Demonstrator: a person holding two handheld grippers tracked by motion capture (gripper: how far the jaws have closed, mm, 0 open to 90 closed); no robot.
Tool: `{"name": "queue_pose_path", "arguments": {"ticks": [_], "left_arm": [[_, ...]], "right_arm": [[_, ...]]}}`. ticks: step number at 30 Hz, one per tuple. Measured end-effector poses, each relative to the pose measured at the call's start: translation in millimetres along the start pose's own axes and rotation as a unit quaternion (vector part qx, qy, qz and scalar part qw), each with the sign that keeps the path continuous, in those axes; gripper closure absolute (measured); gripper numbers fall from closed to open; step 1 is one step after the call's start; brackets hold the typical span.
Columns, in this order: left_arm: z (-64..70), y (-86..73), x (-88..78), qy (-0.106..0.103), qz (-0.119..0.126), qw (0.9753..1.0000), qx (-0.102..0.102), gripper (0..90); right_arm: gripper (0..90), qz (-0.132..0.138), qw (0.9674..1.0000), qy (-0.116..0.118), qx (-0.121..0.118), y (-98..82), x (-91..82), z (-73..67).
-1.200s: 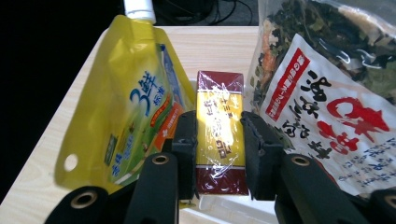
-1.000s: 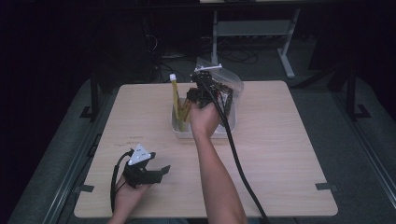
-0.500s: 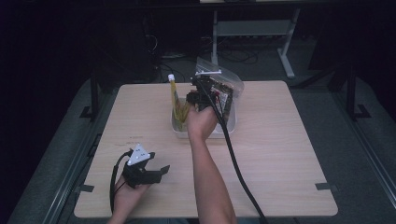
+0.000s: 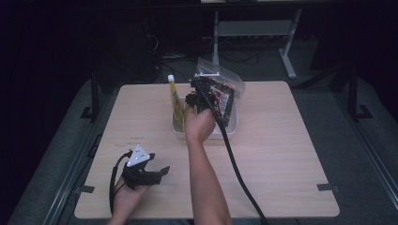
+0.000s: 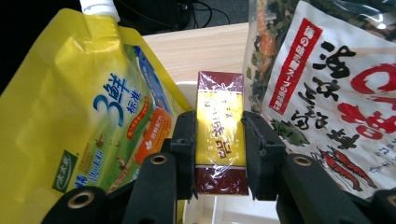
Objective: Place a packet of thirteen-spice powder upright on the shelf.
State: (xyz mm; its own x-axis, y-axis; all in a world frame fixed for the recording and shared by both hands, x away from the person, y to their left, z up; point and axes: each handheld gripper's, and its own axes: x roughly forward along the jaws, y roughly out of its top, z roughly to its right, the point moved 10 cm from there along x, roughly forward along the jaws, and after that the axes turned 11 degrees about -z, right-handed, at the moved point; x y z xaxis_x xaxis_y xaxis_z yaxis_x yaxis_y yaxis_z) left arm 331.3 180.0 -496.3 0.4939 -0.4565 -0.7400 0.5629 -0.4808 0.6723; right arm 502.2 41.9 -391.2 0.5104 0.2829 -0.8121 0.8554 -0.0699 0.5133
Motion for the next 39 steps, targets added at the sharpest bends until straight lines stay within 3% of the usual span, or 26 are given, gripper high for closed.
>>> {"name": "queue_pose_path", "arguments": {"ticks": [8,14,20,29,39], "left_arm": [[0.9,0.0,-0.5,-0.001,0.001,1.0000,0.000,22.6],[0.2,-0.3,-1.5,0.001,0.001,1.0000,-0.001,22.6],[-0.4,-1.3,-1.3,0.002,0.000,1.0000,-0.002,22.6],[-0.1,-2.8,-1.9,0.006,-0.001,1.0000,-0.003,22.7],[0.4,-4.9,-0.2,0.009,-0.007,0.9999,-0.002,22.7]], "right_arm": [[66.6,0.007,0.9999,-0.013,-0.002,-1.6,1.5,-3.5],[64.4,-0.007,0.9999,0.014,-0.003,-3.3,4.5,-7.8],[62.9,-0.018,0.9994,0.025,-0.016,-4.6,8.8,-10.0],[56.7,-0.043,0.9972,0.054,-0.027,-8.9,11.3,-12.6],[52.9,-0.052,0.9937,0.089,-0.044,-15.1,8.2,-14.0]]}}
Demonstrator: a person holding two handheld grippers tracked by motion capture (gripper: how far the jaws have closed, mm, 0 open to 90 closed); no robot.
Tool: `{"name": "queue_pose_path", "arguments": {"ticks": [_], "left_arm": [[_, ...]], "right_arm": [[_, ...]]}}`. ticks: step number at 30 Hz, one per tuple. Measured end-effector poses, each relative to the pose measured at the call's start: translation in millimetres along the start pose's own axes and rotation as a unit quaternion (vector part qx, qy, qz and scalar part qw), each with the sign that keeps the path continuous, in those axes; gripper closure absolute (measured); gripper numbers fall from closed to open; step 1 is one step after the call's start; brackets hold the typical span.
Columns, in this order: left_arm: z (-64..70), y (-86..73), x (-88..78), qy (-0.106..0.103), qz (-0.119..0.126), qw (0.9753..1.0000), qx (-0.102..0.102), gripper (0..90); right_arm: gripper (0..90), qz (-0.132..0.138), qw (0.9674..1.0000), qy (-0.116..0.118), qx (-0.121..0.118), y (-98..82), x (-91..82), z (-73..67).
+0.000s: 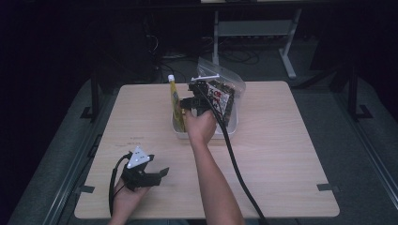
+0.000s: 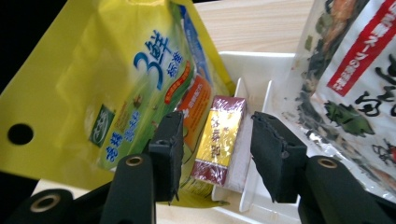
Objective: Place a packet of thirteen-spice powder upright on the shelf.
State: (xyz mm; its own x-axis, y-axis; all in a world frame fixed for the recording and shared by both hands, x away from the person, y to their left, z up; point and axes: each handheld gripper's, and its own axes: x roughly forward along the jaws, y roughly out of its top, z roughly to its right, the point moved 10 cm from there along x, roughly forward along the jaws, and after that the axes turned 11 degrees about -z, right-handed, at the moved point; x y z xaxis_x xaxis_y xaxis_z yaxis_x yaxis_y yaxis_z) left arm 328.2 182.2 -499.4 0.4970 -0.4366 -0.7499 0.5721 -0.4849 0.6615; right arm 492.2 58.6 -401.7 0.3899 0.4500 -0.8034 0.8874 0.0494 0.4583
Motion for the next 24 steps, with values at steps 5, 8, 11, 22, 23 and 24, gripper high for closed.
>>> {"name": "queue_pose_path", "arguments": {"ticks": [5,8,11,22,23,24], "left_arm": [[1.9,0.7,1.4,-0.001,-0.001,1.0000,0.003,22.7],[2.4,0.9,1.3,-0.003,0.000,1.0000,0.001,22.6],[2.5,1.1,1.3,-0.004,0.001,1.0000,0.000,22.6],[2.9,1.1,1.7,-0.005,0.001,1.0000,-0.003,22.6],[2.6,1.3,1.2,-0.005,0.001,1.0000,-0.002,22.6],[2.5,1.4,0.8,-0.004,0.002,1.0000,-0.002,22.6]], "right_arm": [[50.8,0.000,0.9999,0.013,-0.008,-2.8,-2.2,1.8],[48.9,0.001,0.9996,0.024,-0.014,-5.7,-3.3,2.9],[47.1,0.001,0.9992,0.035,-0.019,-10.6,-3.1,3.5],[44.3,0.005,0.9974,0.066,-0.029,-24.9,-10.1,7.5],[44.0,0.006,0.9973,0.067,-0.029,-25.7,-11.0,8.1],[44.0,0.007,0.9970,0.072,-0.029,-26.8,-12.0,7.9]]}}
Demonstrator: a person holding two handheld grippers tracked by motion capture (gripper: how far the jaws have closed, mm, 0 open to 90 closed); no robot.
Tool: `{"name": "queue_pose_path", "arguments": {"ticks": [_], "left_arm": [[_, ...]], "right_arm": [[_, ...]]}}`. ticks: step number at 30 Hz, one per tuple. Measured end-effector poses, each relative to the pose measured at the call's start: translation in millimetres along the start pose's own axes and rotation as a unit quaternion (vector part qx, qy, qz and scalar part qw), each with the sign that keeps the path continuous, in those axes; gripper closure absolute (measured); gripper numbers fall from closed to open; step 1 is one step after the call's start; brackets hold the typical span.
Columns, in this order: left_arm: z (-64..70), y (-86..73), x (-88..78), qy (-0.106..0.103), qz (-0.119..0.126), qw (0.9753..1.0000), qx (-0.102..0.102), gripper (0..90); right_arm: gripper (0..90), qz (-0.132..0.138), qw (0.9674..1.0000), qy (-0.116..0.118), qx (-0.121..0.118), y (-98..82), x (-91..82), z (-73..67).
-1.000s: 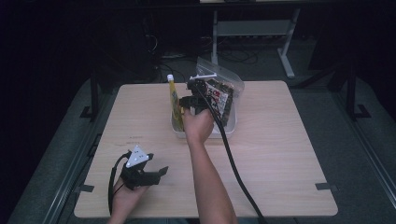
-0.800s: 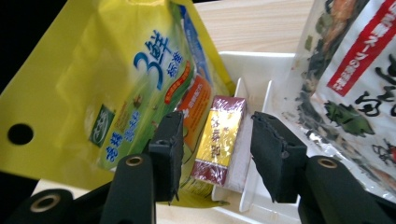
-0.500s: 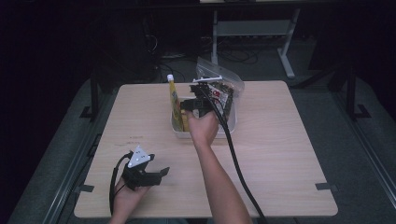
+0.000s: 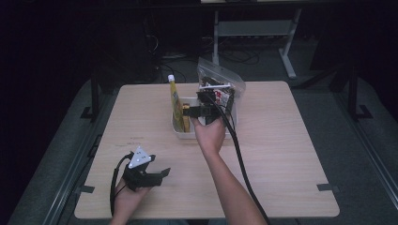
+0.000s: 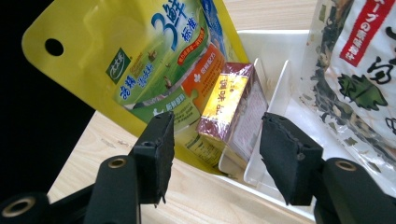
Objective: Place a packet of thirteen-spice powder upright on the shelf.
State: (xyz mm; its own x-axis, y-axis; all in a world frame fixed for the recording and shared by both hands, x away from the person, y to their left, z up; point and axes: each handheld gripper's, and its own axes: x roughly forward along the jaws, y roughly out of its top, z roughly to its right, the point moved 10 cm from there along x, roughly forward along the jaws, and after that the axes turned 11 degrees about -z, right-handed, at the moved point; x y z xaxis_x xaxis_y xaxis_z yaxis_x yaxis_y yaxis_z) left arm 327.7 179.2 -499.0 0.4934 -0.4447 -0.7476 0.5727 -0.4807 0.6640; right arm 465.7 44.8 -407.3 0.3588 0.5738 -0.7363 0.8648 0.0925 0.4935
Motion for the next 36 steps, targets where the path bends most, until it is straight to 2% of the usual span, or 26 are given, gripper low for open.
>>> {"name": "queue_pose_path", "arguments": {"ticks": [8,23,36], "left_arm": [[1.0,0.1,-0.6,-0.001,0.001,1.0000,0.000,22.5],[-0.5,-0.2,-2.2,0.000,0.003,1.0000,-0.003,22.4],[-0.2,-0.3,-1.5,-0.002,0.003,1.0000,-0.004,21.2]], "right_arm": [[42.5,-0.008,0.9997,0.021,-0.009,-9.7,-6.8,-1.1],[42.0,-0.013,0.9992,0.032,-0.019,-24.6,-17.8,4.3],[40.7,-0.030,0.9985,0.038,-0.023,-51.7,-19.0,14.8]]}}
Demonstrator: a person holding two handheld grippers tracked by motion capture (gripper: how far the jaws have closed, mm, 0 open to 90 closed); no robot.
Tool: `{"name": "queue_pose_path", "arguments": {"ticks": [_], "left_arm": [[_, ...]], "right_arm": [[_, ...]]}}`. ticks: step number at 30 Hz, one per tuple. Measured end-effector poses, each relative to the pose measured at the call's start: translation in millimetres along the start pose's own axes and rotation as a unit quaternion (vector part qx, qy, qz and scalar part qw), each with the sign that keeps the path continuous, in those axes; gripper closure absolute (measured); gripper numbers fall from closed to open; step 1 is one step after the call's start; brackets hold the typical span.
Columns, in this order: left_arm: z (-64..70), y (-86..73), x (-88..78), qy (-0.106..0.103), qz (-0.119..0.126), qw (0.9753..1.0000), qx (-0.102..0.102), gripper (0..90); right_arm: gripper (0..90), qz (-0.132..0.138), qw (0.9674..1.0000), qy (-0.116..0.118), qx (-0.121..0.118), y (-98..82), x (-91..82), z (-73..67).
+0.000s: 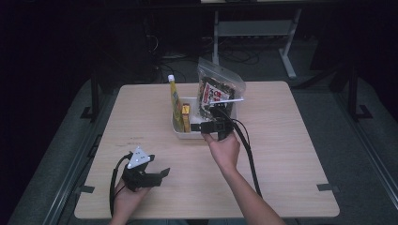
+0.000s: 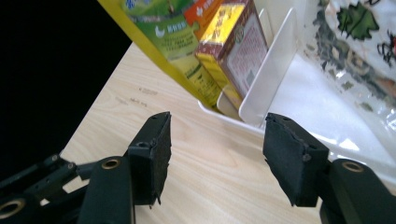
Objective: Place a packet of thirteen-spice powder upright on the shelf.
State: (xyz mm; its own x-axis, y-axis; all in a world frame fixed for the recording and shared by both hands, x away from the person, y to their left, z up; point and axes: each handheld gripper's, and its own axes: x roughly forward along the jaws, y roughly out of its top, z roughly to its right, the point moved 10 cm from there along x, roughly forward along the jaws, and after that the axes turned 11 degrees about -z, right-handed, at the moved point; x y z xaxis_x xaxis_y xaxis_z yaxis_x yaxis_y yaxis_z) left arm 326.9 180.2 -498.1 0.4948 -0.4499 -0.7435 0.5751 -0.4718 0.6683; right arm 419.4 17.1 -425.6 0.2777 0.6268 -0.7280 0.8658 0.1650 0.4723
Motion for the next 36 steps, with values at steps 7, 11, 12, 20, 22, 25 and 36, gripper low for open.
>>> {"name": "queue_pose_path", "arguments": {"ticks": [7,11,12,20,22,25,36], "left_arm": [[0.3,0.3,-0.6,0.000,0.000,1.0000,0.001,21.0],[-0.5,0.2,-0.2,0.002,0.001,1.0000,-0.004,20.0],[-0.5,0.2,-0.2,0.001,0.001,1.0000,-0.005,19.9],[-1.2,0.5,-0.4,0.001,0.002,1.0000,-0.008,19.0],[-1.6,0.3,-0.4,0.002,0.002,1.0000,-0.008,19.0],[-1.7,-0.1,-0.4,0.001,0.001,1.0000,-0.009,18.7],[-0.9,-0.1,0.6,0.001,0.000,1.0000,-0.008,18.1]], "right_arm": [[40.1,-0.004,1.0000,0.002,-0.004,-12.9,-2.5,4.9],[40.1,-0.004,1.0000,0.004,-0.006,-20.4,-4.9,7.6],[40.1,-0.004,1.0000,0.006,-0.004,-22.3,-5.0,8.6],[39.6,-0.013,0.9999,0.010,-0.002,-39.2,-3.0,19.0],[39.5,-0.014,0.9998,0.011,-0.001,-44.1,-3.0,21.2],[39.6,-0.013,0.9998,0.011,0.000,-50.3,-4.5,25.4],[39.3,-0.013,0.9998,0.011,0.010,-72.0,-15.6,45.6]]}}
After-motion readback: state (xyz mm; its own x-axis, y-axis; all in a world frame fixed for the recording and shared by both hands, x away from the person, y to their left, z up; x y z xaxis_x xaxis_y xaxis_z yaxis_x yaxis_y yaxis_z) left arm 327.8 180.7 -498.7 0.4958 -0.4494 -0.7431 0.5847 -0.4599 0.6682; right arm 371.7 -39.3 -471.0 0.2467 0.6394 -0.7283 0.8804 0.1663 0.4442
